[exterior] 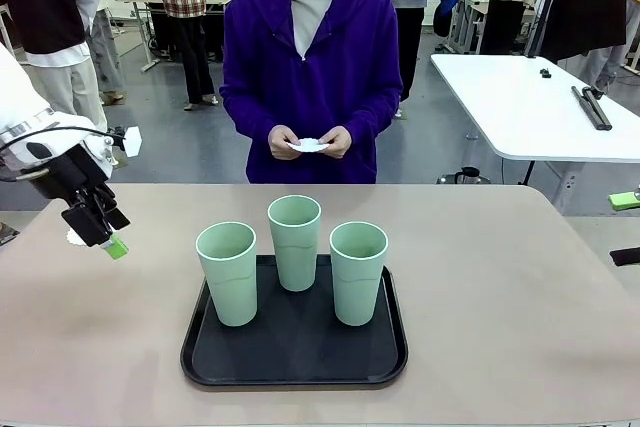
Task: Place coasters on the table and set cups on them.
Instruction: Pick up one Reusable plastic cup and place it on a coaster set by the human.
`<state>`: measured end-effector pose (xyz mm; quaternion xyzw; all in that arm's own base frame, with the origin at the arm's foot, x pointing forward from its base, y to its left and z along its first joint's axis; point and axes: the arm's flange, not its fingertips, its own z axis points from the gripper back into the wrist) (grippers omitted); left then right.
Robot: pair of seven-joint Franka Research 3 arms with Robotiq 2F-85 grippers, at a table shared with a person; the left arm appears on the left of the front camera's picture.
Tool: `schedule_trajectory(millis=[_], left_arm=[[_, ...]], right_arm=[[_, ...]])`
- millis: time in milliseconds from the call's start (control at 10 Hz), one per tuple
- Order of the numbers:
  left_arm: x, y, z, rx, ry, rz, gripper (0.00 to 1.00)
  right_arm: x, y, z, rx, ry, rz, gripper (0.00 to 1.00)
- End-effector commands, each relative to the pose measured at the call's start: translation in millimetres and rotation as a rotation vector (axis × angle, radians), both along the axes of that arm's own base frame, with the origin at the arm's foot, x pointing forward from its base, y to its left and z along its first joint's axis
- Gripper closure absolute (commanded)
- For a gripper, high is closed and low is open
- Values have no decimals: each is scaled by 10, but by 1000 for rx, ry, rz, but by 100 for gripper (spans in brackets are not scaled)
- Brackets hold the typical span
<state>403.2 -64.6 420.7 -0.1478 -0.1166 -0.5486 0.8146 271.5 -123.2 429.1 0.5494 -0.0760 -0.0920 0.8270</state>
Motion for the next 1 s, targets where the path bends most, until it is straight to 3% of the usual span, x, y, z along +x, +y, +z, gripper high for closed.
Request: schedule_trajectory(millis=[0,100,200,300,600,900], left_arm=[[-6,-17,-16,2,3,-4,0],[-38,103,-66,-216,-61,-88,0],[-81,173,-160,-415,-88,-179,0],[-58,243,-289,-529,-90,-197,0],[-81,376,-593,-797,-169,-214,0],[-73,310,-1009,-910,-218,-212,0]], right_arm=[[17,5,13,17,-3,-3,0],[17,5,13,17,-3,-3,0],[17,5,13,17,-3,-3,0],[17,5,13,17,-3,-3,0],[17,5,13,17,-3,-3,0],[17,5,13,17,-3,-3,0]])
